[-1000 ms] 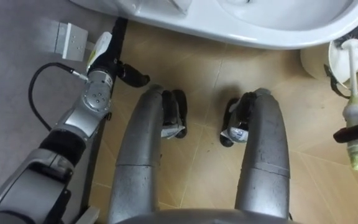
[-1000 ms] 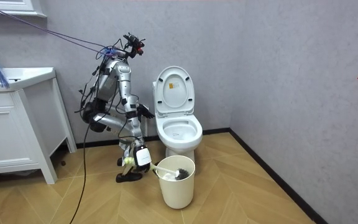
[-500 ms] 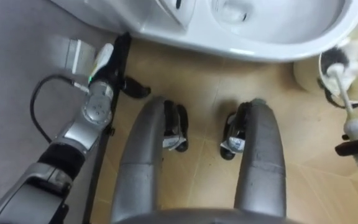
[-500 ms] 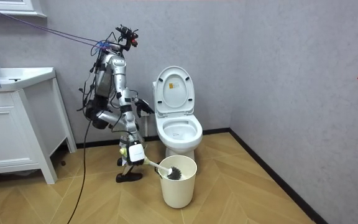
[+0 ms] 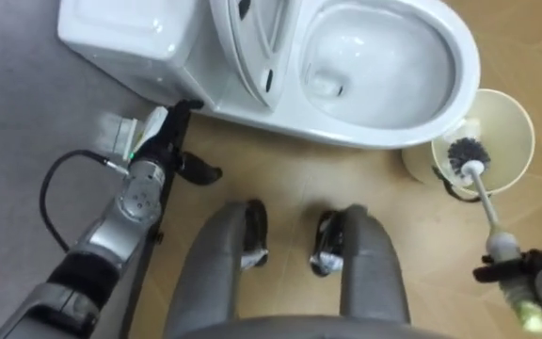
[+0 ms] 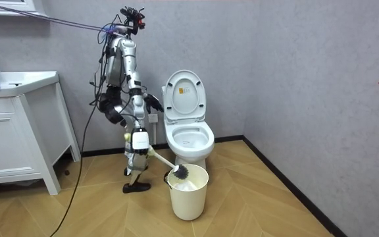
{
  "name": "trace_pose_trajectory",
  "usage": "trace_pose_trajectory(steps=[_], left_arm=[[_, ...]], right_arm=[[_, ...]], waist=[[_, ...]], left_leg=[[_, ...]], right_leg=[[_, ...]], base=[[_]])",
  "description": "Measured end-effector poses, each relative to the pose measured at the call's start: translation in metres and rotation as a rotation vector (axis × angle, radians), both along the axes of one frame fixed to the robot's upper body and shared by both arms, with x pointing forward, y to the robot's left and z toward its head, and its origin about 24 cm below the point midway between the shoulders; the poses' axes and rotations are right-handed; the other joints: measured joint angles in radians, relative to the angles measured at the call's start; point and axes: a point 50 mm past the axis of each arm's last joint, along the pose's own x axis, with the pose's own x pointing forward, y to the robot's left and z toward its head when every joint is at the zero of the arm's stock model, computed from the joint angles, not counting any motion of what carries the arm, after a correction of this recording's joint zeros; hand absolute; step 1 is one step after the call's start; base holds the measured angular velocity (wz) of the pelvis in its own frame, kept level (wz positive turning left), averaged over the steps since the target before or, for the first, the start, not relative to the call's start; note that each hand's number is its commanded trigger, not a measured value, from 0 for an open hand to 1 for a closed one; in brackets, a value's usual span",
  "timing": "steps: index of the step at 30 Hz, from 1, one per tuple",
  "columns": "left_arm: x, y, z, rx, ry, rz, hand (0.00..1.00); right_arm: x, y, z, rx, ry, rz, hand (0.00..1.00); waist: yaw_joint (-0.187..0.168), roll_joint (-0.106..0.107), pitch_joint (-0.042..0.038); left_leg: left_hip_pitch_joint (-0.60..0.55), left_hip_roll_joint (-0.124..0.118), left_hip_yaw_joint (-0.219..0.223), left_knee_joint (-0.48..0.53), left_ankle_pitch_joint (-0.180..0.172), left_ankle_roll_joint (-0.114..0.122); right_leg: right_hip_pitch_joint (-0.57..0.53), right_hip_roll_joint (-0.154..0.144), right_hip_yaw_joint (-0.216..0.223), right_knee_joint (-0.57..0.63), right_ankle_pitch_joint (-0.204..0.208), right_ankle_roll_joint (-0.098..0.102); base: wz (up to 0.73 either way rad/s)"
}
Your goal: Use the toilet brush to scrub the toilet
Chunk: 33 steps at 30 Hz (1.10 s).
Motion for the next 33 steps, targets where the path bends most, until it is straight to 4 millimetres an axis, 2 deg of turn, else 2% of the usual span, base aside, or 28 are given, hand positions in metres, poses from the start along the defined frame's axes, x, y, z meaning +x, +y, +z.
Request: trace_pose_trajectory(steps=[4,5,7,8,11,14,18,20,21,22,27,33], left_arm=[[-0.007,0.005,-0.004,0.059,0.009,-0.011,0.0],[-0.012,0.006,-0.006,0.076,0.013,-0.014,0.0],[-0.023,0.008,-0.008,0.09,0.022,-0.012,0.0],[-0.03,0.009,-0.01,0.096,0.03,-0.011,0.0],[-0.042,0.011,-0.009,0.102,0.034,0.004,0.0],[-0.055,0.017,-0.005,0.102,0.022,0.045,0.0],[-0.067,0.02,-0.006,0.095,0.034,0.066,0.0],[-0.075,0.019,-0.007,0.128,0.039,0.05,0.0],[-0.08,0.02,-0.007,0.154,0.042,0.042,0.0],[-0.082,0.021,-0.005,0.167,0.038,0.039,0.0],[-0.087,0.028,0.004,0.209,0.004,0.058,0.0],[-0.082,0.029,0.014,0.218,-0.057,0.074,0.0]], right_arm=[[-0.008,0.009,-0.008,0.043,-0.013,-0.059,1.0],[-0.011,0.015,-0.012,0.065,-0.019,-0.087,1.0],[-0.019,0.025,-0.019,0.105,-0.024,-0.131,1.0],[-0.026,0.031,-0.024,0.127,-0.022,-0.161,1.0],[-0.046,0.04,-0.032,0.165,-0.004,-0.234,1.0],[-0.065,0.041,-0.035,0.176,0.006,-0.322,1.0],[-0.077,0.042,-0.037,0.172,0.026,-0.345,1.0],[-0.081,0.042,-0.037,0.172,0.026,-0.366,1.0],[-0.081,0.043,-0.038,0.175,0.022,-0.366,1.0],[-0.081,0.043,-0.038,0.178,0.016,-0.363,1.0],[-0.072,0.046,-0.039,0.184,-0.035,-0.342,1.0],[-0.075,0.054,-0.043,0.201,-0.034,-0.34,1.0]], waist=[[-0.012,-0.006,0.0005],[-0.026,-0.007,0.0002],[-0.03,-0.021,-0.003],[-0.03,-0.028,-0.0086],[-0.034,-0.032,-0.0128],[-0.035,-0.034,-0.0158],[-0.041,-0.035,-0.0195],[-0.039,-0.042,-0.0218],[-0.03,-0.049,-0.0284],[-0.026,-0.052,-0.03],[-0.015,-0.063,-0.0297],[0.011,-0.067,-0.0331]], left_leg=[[0.092,-0.011,-0.025,-0.085,0.022,-0.006],[0.123,-0.016,-0.037,-0.115,0.03,-0.009],[0.178,-0.016,-0.039,-0.155,0.033,-0.014],[0.207,-0.018,-0.044,-0.18,0.036,-0.017],[0.276,-0.017,-0.063,-0.233,0.042,-0.024],[0.358,-0.016,-0.069,-0.278,0.045,-0.028],[0.437,-0.017,-0.092,-0.325,0.053,-0.033],[0.494,-0.018,-0.098,-0.352,0.054,-0.035],[0.522,-0.018,-0.098,-0.366,0.055,-0.036],[0.534,-0.018,-0.099,-0.373,0.056,-0.038],[0.617,-0.015,-0.101,-0.414,0.059,-0.044],[0.643,-0.015,-0.117,-0.423,0.061,-0.047]], right_leg=[[0.105,0.005,-0.031,-0.092,0.018,0.005],[0.147,0.006,-0.047,-0.125,0.021,0.007],[0.2,0.015,-0.047,-0.168,0.025,0.01],[0.23,0.019,-0.049,-0.194,0.027,0.011],[0.318,0.033,-0.071,-0.271,0.041,0.013],[0.408,0.045,-0.082,-0.336,0.055,0.017],[0.514,0.062,-0.11,-0.425,0.077,0.02],[0.58,0.065,-0.126,-0.464,0.083,0.022],[0.608,0.068,-0.124,-0.482,0.085,0.022],[0.623,0.071,-0.124,-0.493,0.087,0.022],[0.714,0.085,-0.137,-0.554,0.104,0.022],[0.756,0.095,-0.149,-0.593,0.117,0.021]], base=[[0.19],[0.29],[0.12],[0.04],[0.12],[0.06],[0.17],[0.12],[0.0],[0.0],[0.04],[0.06]])
